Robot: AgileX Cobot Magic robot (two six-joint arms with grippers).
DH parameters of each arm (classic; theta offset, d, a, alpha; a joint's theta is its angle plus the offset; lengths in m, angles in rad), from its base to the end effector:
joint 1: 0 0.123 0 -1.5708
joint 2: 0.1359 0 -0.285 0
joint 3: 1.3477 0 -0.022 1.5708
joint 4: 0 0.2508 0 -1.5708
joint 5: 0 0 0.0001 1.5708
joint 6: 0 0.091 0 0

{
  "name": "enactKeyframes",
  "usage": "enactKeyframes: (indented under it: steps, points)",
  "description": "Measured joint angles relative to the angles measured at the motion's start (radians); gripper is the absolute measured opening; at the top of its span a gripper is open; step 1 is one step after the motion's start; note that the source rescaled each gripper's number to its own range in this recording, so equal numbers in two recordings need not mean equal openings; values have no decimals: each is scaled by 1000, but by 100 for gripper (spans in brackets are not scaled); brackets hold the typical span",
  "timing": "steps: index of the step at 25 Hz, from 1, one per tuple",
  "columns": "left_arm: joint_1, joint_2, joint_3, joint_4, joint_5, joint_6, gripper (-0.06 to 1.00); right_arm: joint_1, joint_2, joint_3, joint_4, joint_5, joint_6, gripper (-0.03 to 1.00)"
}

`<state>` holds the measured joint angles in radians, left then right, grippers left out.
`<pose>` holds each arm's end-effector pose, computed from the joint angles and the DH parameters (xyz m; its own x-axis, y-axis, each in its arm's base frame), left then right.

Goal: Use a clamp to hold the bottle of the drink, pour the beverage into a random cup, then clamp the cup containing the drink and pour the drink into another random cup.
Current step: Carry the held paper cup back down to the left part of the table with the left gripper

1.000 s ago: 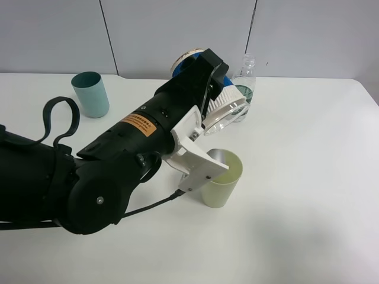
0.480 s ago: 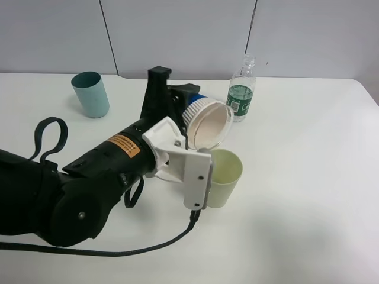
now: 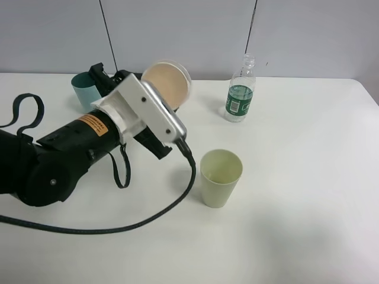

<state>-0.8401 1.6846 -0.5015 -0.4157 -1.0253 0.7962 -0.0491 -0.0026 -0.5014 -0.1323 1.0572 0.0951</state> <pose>0.2166 -0.1947 0.1766 0.1919 0.5460 -0.8155 0.4353 0.6974 0.5693 -0.0061 -0.0102 0.2785 -0.4407 0.0513 -0.8962 0.1647 0.9860 -0.0245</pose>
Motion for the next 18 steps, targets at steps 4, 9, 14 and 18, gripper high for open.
enactKeyframes:
  steps: [4,9,14,18]
  points:
    - [145,0,0,207,0,-374,6,0,0,0,0,0,0,100]
    - [318,0,0,449,0,-698,6,0,0,0,0,0,0,100]
    - [449,8,0,623,-1,-745,6,0,0,0,0,0,0,100]
    - [527,48,0,756,-18,-756,6,0,0,0,0,0,0,100]
